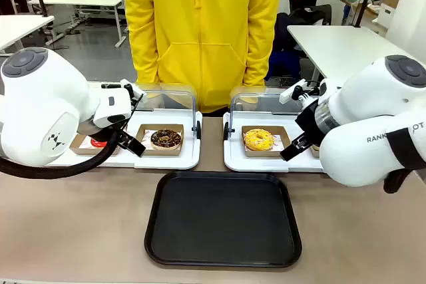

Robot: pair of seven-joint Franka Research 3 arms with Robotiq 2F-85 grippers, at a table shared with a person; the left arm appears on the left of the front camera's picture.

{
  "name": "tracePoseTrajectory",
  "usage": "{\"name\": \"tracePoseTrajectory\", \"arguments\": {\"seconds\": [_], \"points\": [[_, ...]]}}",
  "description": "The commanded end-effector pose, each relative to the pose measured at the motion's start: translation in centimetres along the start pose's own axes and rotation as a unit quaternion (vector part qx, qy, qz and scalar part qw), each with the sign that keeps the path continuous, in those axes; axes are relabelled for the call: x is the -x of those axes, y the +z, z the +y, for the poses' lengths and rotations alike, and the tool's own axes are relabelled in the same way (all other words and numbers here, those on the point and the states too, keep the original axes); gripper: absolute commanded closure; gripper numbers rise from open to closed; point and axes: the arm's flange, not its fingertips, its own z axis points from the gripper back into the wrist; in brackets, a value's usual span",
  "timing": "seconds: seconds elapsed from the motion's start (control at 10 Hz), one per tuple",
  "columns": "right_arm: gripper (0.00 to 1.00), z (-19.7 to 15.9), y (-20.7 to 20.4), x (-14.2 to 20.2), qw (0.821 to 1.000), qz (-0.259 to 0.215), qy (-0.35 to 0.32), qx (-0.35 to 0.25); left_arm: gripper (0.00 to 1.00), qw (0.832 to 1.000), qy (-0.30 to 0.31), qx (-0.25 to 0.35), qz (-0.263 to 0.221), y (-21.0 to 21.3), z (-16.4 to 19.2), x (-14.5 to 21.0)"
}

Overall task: Move the first donut from the left to the tray.
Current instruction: Pick up the Paper togo box containing the Donut indicated by the person and place it on the Handle tray.

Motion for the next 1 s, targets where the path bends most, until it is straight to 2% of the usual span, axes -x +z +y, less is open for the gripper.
{"name": "tracePoseTrajectory", "arguments": {"seconds": [0.0, 0.9], "points": [[0.0, 0.0, 0.0, -0.01, 1.0, 0.0, 0.0, 0.0, 0.0, 1.0, 0.0, 0.0, 0.0, 0.01, 0.0, -0.01], [0.0, 0.01, 0.0, 0.0, 1.0, 0.0, 0.0, 0.0, 0.0, 1.0, 0.0, 0.0, 0.0, 0.0, -0.01, 0.0]]}}
